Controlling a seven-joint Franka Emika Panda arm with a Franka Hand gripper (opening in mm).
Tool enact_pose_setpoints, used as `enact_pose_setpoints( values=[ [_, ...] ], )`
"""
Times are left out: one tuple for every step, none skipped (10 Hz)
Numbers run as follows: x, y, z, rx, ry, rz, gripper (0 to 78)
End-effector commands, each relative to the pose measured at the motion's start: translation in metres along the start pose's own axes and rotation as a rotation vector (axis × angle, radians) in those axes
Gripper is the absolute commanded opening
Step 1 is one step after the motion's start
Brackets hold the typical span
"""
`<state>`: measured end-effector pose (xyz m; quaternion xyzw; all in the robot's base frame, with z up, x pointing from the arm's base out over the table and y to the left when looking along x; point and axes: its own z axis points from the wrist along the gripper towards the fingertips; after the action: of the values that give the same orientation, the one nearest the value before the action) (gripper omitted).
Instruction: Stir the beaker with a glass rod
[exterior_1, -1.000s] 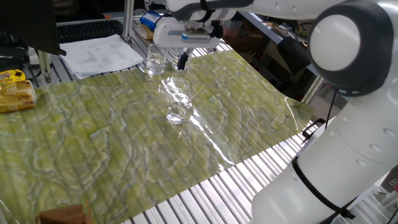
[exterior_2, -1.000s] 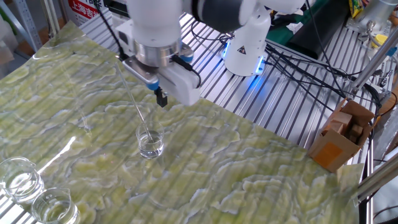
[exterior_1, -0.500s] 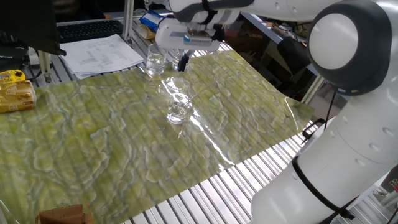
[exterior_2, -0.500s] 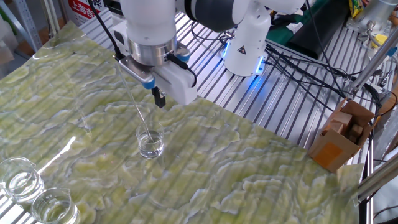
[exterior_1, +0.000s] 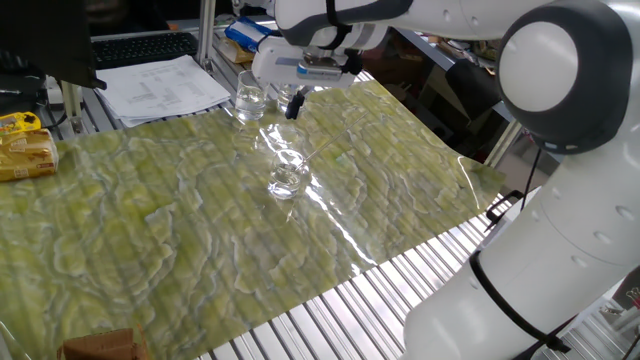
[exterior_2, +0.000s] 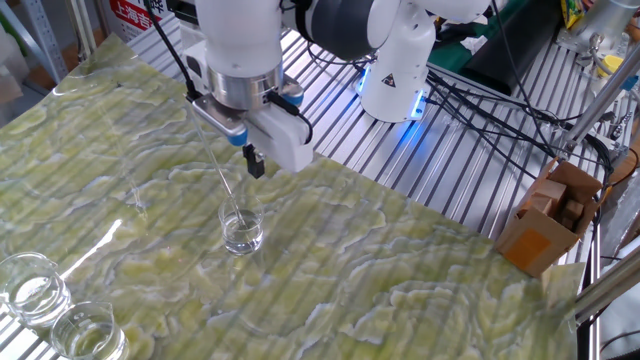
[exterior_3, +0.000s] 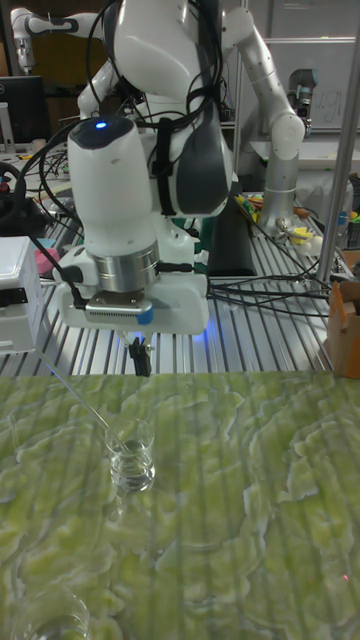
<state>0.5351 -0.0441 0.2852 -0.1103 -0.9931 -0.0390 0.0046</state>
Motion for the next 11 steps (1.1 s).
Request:
enact_pose_setpoints(
  values=[
    [-0.0006, 0.0002, -0.0014, 0.02, 0.031, 0.08, 0.0],
    [-0.0006, 0.0002, -0.0014, 0.028, 0.023, 0.109, 0.0],
    [-0.0006, 0.0002, -0.0014, 0.058, 0.01, 0.168, 0.0],
    [-0.0006, 0.0002, -0.0014, 0.056, 0.009, 0.203, 0.0],
    [-0.0006, 0.0002, -0.0014, 0.055, 0.009, 0.213, 0.0],
    [-0.0006, 0.0002, -0.0014, 0.054, 0.011, 0.263, 0.0],
    [-0.0006, 0.0002, -0.0014, 0.054, 0.011, 0.271, 0.0],
    [-0.0006, 0.0002, -0.0014, 0.056, 0.009, 0.277, 0.0],
    [-0.0006, 0.0002, -0.0014, 0.057, 0.008, 0.272, 0.0],
    [-0.0006, 0.0, -0.0013, 0.055, 0.005, 0.254, 0.0],
    [-0.0005, -0.0027, -0.0017, 0.055, 0.004, 0.246, 0.0]
  ],
)
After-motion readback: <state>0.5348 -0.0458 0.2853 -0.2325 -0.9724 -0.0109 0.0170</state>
